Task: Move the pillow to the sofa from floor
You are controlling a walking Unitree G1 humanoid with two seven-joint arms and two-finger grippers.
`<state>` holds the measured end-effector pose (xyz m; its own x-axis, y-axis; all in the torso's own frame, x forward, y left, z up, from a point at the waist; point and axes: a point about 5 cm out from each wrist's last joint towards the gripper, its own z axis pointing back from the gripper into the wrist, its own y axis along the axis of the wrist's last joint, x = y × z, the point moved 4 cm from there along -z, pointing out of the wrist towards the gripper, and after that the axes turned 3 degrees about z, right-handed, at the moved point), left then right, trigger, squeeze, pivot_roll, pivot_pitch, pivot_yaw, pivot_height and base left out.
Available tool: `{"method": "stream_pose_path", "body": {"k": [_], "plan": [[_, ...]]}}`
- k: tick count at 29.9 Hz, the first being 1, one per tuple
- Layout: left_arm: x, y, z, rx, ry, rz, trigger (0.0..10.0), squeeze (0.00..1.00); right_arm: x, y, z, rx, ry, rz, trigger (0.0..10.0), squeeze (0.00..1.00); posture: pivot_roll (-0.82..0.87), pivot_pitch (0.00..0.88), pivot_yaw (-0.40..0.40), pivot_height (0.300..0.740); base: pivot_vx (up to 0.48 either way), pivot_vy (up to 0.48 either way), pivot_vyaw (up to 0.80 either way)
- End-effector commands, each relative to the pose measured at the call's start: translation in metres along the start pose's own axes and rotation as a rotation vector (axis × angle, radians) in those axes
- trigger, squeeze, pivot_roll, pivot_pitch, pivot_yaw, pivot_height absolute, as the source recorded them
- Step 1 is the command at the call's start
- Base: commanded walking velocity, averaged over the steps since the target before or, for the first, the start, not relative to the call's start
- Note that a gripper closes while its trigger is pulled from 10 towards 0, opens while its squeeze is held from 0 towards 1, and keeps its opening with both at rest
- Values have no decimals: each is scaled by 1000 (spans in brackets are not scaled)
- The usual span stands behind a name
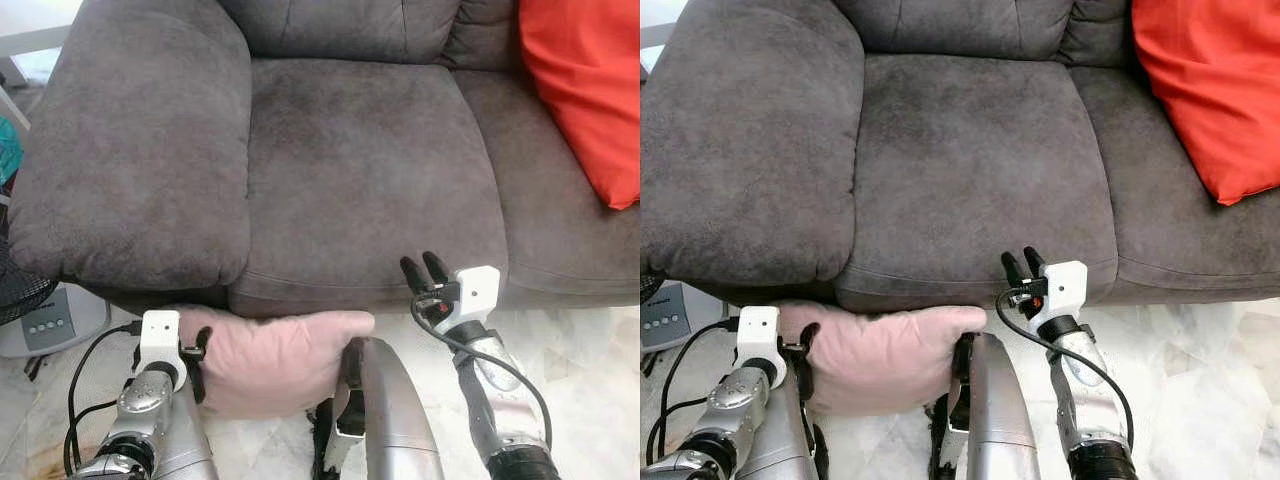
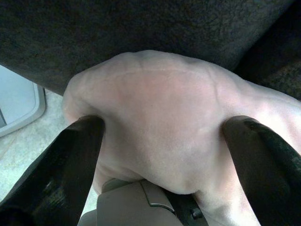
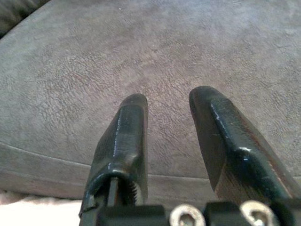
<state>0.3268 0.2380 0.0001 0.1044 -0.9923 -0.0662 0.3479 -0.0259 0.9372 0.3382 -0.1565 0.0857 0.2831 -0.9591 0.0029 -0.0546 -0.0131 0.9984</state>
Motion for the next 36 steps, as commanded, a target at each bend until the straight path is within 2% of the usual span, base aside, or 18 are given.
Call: {"method": "stream_pose_path", "body": {"k": [1, 14, 18, 22, 27, 32, 33, 34, 35, 36], "plan": [[1, -15, 5, -44, 9, 9, 10000, 0, 3, 0, 3, -5, -3, 10, 10000, 0, 92, 323, -222, 503, 0, 0, 0], [-5, -10, 6, -12, 21, 39, 10000, 0, 4, -1, 5, -4, 3, 6, 10000, 0, 90, 328, -227, 494, 0, 0, 0], [-4, -7, 4, -9, -3, 74, 10000, 0, 5, -2, 6, -7, 4, 7, 10000, 0, 84, 327, -229, 494, 0, 0, 0], [-3, -2, 2, -4, -30, 71, 10000, 0, 6, -2, 6, -7, 8, 8, 10000, 0, 83, 325, -234, 494, 0, 0, 0], [-14, -3, 1, -35, 15, 28, 10000, 0, 5, -3, 6, -9, 15, 5, 10000, 0, 84, 323, -236, 494, 0, 0, 0], [-16, -7, 0, -81, 8, 48, 10000, 0, 2, -5, 5, -14, 25, 3, 10000, 0, 85, 320, -237, 494, 0, 0, 0], [-15, -9, 0, -92, 0, 48, 10000, 129, 2, -5, 6, -15, 26, 3, 10000, 0, 82, 320, -237, 494, 0, 0, 0], [-15, -9, 0, -92, 0, 48, 10000, 129, 2, -5, 6, -15, 26, 3, 10000, 0, 82, 320, -237, 494, 0, 0, 0], [-14, -11, 0, -108, -8, 51, 10000, 992, 2, -5, 6, -16, 27, 3, 10000, 0, 80, 321, -238, 494, 0, 0, 0], [-14, -12, 1, -113, -6, 60, 10000, 1000, 2, -5, 6, -17, 28, 4, 10000, 0, 80, 321, -238, 494, 0, 0, 0]]}}
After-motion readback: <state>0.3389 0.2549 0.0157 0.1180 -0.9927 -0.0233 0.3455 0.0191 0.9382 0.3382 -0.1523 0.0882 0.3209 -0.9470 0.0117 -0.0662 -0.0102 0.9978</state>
